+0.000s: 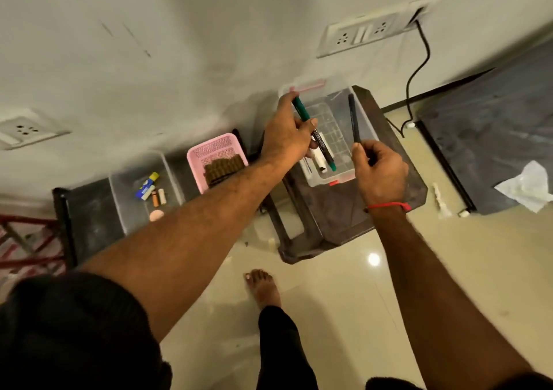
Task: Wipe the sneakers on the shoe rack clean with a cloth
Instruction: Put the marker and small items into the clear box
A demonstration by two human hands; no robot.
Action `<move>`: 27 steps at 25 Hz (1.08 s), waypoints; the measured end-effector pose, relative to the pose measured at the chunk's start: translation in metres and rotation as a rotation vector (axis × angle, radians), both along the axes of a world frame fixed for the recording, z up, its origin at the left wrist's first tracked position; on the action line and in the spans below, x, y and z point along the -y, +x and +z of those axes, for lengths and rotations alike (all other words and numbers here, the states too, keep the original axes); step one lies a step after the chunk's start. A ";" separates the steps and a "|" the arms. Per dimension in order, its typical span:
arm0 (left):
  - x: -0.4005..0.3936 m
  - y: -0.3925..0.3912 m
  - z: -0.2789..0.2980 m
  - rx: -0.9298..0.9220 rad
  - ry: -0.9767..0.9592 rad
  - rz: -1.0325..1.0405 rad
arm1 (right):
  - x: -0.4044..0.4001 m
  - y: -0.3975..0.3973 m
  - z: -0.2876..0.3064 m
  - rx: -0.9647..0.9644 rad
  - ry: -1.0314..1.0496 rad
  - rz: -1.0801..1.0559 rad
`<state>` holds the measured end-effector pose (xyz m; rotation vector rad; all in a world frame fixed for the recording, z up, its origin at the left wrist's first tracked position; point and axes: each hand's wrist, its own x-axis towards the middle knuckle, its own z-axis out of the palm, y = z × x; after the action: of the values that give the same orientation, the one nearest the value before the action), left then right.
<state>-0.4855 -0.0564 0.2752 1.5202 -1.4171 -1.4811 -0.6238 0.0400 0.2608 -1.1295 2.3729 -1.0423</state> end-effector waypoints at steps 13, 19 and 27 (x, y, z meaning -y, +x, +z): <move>0.063 -0.082 -0.059 0.832 -0.243 -0.421 | 0.049 -0.041 -0.030 -0.432 0.601 0.135; 0.068 -0.085 -0.074 1.117 -0.401 -0.594 | 0.060 -0.047 -0.037 -0.411 0.636 0.141; 0.104 -0.063 -0.051 1.234 -0.533 -0.996 | 0.055 -0.046 -0.042 -0.483 0.540 0.154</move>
<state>-0.5481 -0.1603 0.2244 1.3905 -3.2675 -0.2285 -0.6696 -0.0146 0.2190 -1.4188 2.6181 -0.0468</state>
